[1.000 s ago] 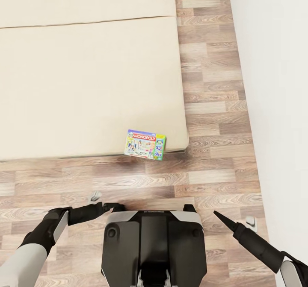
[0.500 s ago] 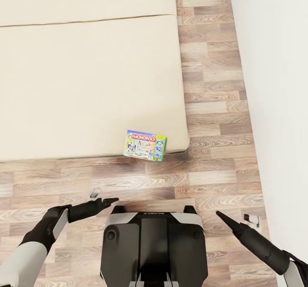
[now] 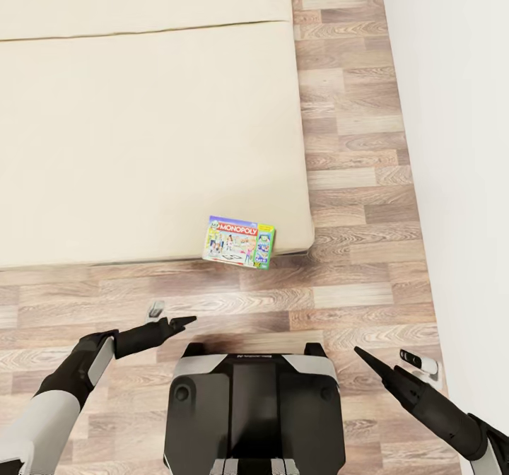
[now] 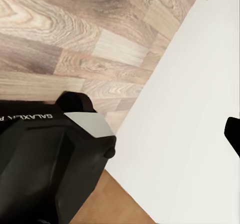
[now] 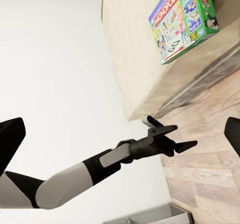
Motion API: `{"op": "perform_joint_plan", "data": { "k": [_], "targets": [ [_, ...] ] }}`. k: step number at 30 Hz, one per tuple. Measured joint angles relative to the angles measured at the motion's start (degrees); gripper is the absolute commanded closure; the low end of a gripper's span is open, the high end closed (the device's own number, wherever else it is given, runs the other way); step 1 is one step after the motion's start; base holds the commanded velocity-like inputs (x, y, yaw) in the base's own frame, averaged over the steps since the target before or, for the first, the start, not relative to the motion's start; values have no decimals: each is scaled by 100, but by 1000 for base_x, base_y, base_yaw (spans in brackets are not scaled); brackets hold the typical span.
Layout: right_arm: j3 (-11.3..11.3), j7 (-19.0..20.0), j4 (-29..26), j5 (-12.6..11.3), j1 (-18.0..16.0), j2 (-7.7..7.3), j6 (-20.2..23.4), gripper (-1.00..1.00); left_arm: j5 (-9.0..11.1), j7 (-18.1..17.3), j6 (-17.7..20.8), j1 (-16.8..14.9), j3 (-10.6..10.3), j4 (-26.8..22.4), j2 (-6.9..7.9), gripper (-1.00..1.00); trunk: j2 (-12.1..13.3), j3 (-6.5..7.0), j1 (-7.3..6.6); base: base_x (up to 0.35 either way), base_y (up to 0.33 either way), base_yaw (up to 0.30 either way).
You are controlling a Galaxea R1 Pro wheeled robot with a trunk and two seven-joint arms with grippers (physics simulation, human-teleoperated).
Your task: Put all the toys in the child's room - the three board games (two on the bed and one on the table), the two jigsaw puzzles on the table, and the tennis ball on the table - inside the toy box on the table in the child's room.
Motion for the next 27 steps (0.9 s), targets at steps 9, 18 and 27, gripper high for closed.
{"op": "perform_joint_plan", "data": {
  "k": [9, 18, 27],
  "targets": [
    [-21, 63, -7, -20, 0, -9, 63, -100, 4, -526, -2, -88, -5, 0, -9, -100, -361, -162, 198, 0, 0, 0],
    [-39, 97, -6, -45, -1, -57, 77, -100, 1, -708, 2, -101, -7, 4, -13, -100, -723, -323, 396, 0, 0, 0],
    [-45, 177, -41, -177, 6, -84, 68, -100, 0, -808, 1, -104, -7, 8, -21, -100, -1084, -485, 593, 0, 0, 0]
  ]
}}
